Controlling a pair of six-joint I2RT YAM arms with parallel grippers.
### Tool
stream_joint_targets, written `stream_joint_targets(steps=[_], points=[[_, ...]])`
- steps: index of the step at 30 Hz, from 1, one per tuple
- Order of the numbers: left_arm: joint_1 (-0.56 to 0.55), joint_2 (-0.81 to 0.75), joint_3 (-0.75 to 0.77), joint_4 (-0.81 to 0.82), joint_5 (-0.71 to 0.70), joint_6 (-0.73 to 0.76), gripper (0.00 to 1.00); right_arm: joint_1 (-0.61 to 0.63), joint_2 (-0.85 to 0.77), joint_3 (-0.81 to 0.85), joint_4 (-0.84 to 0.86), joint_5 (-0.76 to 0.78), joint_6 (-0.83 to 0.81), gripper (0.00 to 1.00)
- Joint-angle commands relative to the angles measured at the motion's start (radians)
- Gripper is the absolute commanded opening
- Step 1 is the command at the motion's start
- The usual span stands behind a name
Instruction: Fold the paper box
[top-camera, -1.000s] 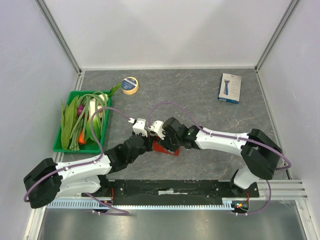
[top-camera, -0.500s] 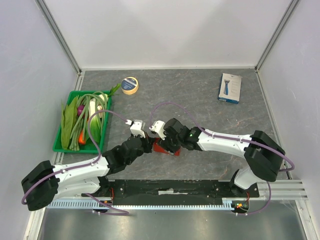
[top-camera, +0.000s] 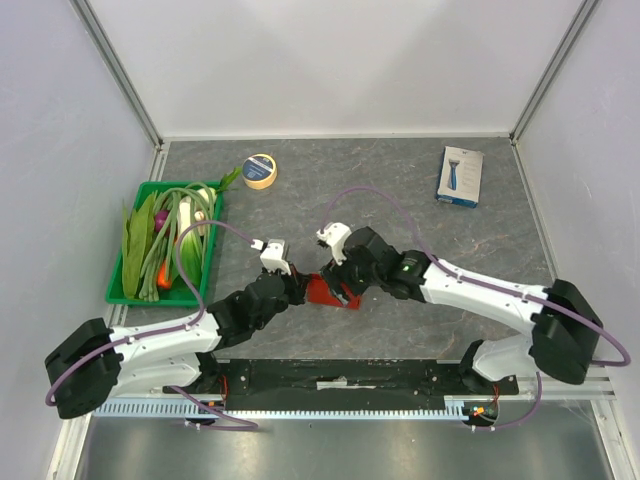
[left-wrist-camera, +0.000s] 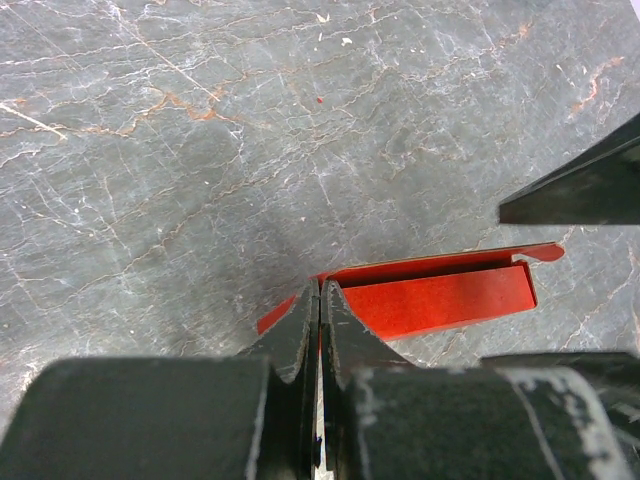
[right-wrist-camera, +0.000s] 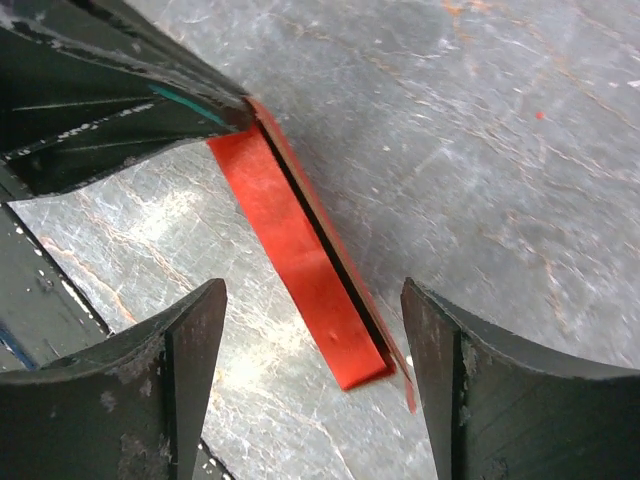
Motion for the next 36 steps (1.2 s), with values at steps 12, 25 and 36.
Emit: stream_joint_targets(steps=[12,25,36], points=[[-0.016,0.015,-0.044,-0.184,0.008,-0.007,0.02,-0.121,-0.208,0.029,-0.285,0.160,0.176,0.48],[-0.025,0.024,-0.026,-0.192,0.016,0.003,0.02,-0.141,-0.180,0.002,-0.195,-0.010,0.109,0.38],[-0.027,0.017,-0.030,-0.198,0.013,0.003,0.02,-0.139,-0.117,0.014,-0.221,-0.062,0.044,0.33]])
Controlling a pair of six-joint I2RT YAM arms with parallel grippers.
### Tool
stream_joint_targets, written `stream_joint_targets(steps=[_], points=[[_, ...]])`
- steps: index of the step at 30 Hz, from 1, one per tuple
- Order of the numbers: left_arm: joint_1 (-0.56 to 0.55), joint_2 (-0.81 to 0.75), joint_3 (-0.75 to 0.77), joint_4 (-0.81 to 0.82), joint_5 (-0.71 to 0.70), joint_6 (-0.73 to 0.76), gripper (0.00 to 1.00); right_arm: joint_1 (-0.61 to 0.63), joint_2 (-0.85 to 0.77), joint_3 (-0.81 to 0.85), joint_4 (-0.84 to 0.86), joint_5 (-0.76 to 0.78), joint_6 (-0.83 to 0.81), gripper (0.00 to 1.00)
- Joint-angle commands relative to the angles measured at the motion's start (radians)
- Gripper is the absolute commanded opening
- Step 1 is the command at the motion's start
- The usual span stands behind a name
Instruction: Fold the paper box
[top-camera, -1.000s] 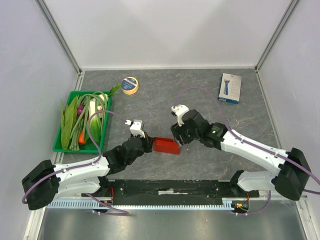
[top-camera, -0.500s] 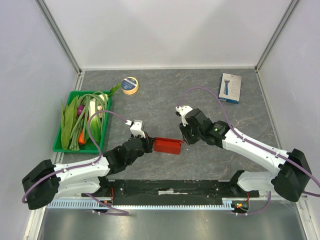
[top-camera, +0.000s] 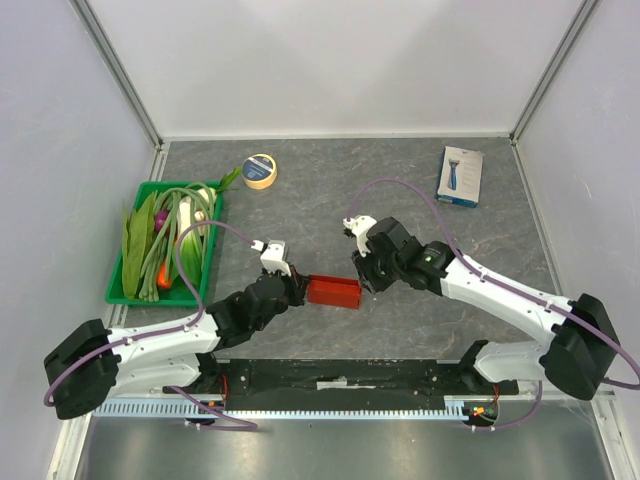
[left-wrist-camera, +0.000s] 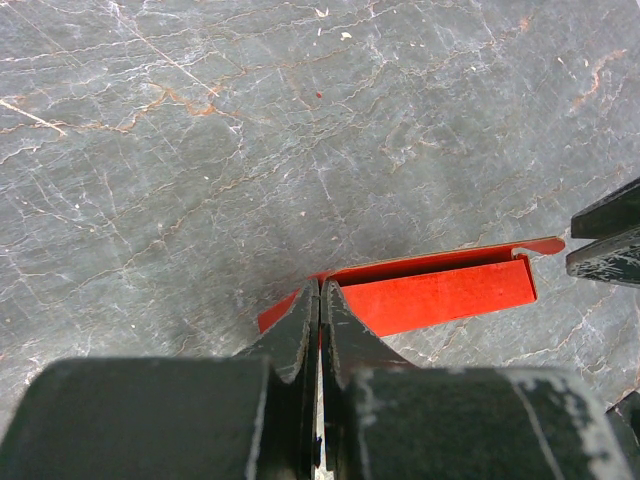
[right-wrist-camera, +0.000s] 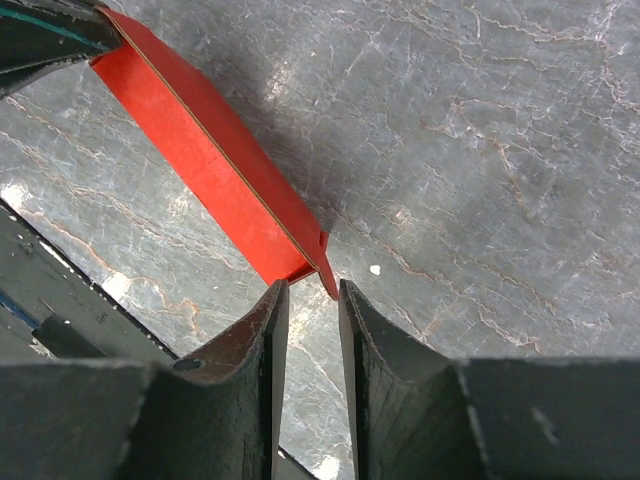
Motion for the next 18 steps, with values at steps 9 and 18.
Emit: stream_joint_targets(steps=[9,18], points=[[-0.023,0.039,-0.029,-0.166,0.017,0.000,0.02,-0.001,0.054,0.016,0.008,-0.019,-0.033,0.24],[-0.030,0.036,-0.030,-0.168,0.013,-0.002,0.02,0.000,0.058,0.027,0.005,-0.035,0.063,0.06]])
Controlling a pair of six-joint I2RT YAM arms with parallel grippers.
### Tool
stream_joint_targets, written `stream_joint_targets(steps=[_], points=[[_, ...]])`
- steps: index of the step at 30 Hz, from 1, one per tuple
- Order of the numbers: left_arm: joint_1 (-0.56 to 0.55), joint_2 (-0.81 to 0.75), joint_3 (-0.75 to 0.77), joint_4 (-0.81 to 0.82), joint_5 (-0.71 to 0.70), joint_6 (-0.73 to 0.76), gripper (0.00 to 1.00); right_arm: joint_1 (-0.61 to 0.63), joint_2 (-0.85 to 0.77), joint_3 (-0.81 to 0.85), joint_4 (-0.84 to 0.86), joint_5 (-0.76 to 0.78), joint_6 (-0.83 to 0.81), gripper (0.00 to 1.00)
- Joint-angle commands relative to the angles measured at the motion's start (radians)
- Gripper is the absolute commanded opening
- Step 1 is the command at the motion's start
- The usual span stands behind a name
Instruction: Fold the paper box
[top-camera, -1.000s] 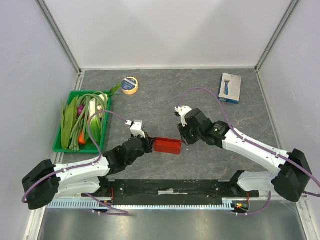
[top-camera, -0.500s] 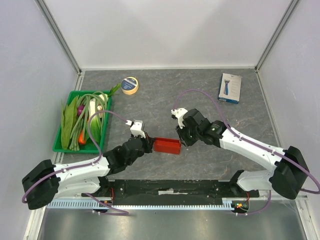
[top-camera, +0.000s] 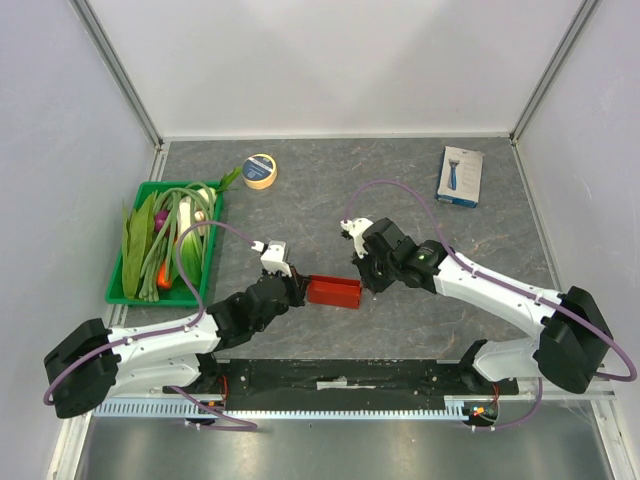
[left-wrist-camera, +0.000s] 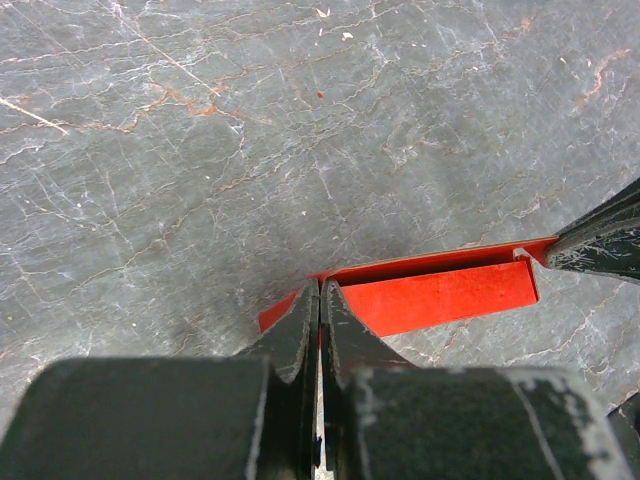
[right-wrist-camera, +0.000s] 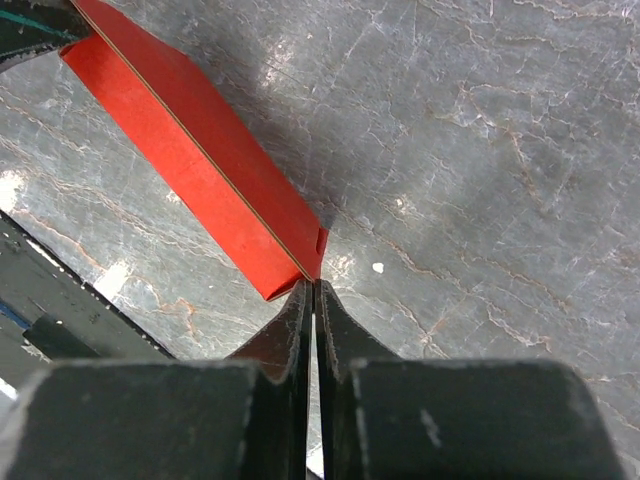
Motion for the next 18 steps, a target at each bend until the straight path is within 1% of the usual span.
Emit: stream_joint_targets(steps=[1,2,3,7,13,18], points=[[-0.019,0.034,-0.029,-0.166,0.030,-0.002,0.02,0.003,0.004,0.028,0.003,-0.034,0.087,0.04],[-0.019,0.036,-0.028,-0.168,0.030,-0.002,0.02,0.002,0.009,0.028,0.005,-0.037,0.104,0.01],[-0.022,0.036,-0.028,-0.168,0.028,-0.004,0.02,0.002,0.010,0.028,0.006,-0.037,0.124,0.00],[-0.027,0.044,-0.025,-0.168,0.024,-0.005,0.02,0.002,0.024,0.046,-0.009,-0.036,0.227,0.00],[-0.041,0.053,-0.022,-0.166,0.018,-0.013,0.02,0.003,0.041,0.065,-0.041,0.000,0.339,0.00],[-0.050,0.056,-0.019,-0.165,0.013,-0.014,0.02,0.003,0.070,0.056,-0.041,0.009,0.468,0.00]])
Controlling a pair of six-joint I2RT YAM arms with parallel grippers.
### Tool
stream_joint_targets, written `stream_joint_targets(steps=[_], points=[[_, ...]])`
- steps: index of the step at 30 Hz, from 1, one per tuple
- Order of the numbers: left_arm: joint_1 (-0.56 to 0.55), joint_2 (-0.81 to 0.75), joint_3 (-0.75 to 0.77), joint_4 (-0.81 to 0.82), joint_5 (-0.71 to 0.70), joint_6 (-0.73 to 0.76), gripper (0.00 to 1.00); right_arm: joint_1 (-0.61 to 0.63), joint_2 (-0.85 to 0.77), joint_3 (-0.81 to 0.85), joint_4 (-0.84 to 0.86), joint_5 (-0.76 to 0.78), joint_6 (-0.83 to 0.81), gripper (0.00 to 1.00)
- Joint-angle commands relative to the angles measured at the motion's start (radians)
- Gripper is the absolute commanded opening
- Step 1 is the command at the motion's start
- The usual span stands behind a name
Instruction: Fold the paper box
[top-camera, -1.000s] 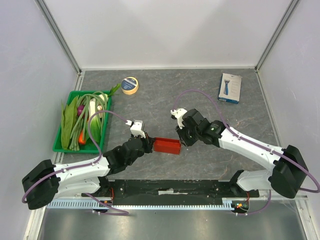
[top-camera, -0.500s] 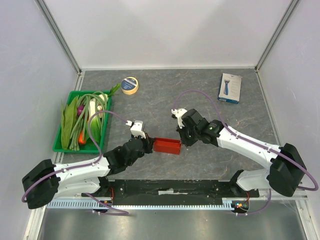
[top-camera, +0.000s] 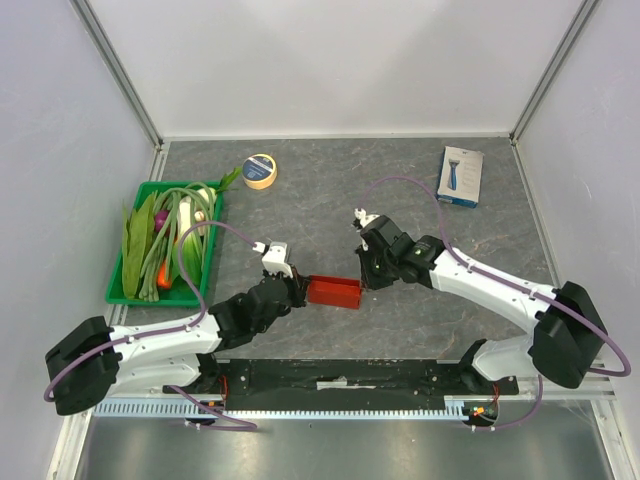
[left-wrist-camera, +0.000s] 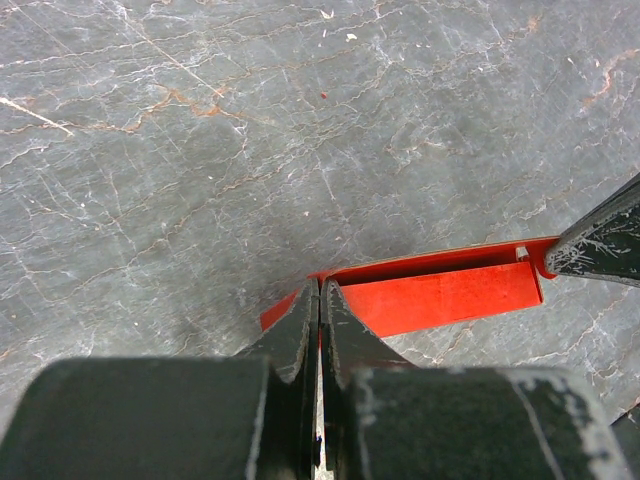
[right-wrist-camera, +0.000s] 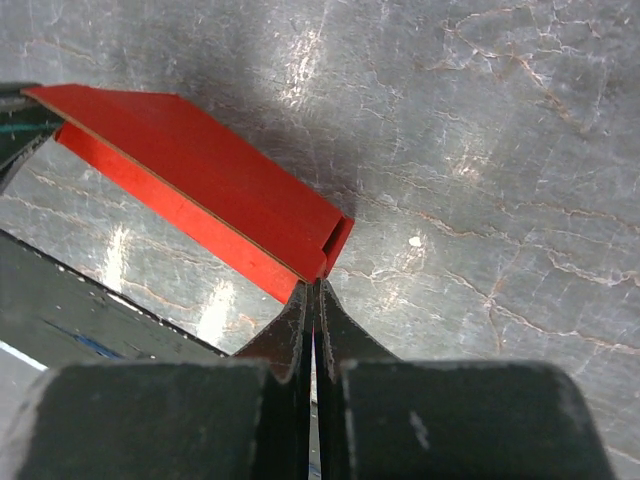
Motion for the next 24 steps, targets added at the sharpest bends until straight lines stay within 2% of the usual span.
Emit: stream_joint_targets(steps=[1,7,13,19,24], points=[[-0.028,0.044,-0.023,-0.165,0.049,-0.016,0.02,0.008,0.042,0.017,0.010,-0.011,0.166,0.00],[-0.039,0.047,-0.021,-0.164,0.047,-0.017,0.02,0.009,0.007,-0.005,0.014,0.081,0.309,0.00],[-0.045,0.043,-0.020,-0.164,0.042,-0.017,0.02,0.003,-0.003,-0.031,0.039,0.069,0.401,0.00],[-0.049,0.039,-0.023,-0.165,0.036,-0.020,0.02,0.003,-0.015,-0.061,0.042,0.098,0.407,0.00],[-0.052,0.047,-0.037,-0.151,0.032,-0.040,0.02,0.019,-0.065,-0.144,0.063,0.199,0.358,0.00]])
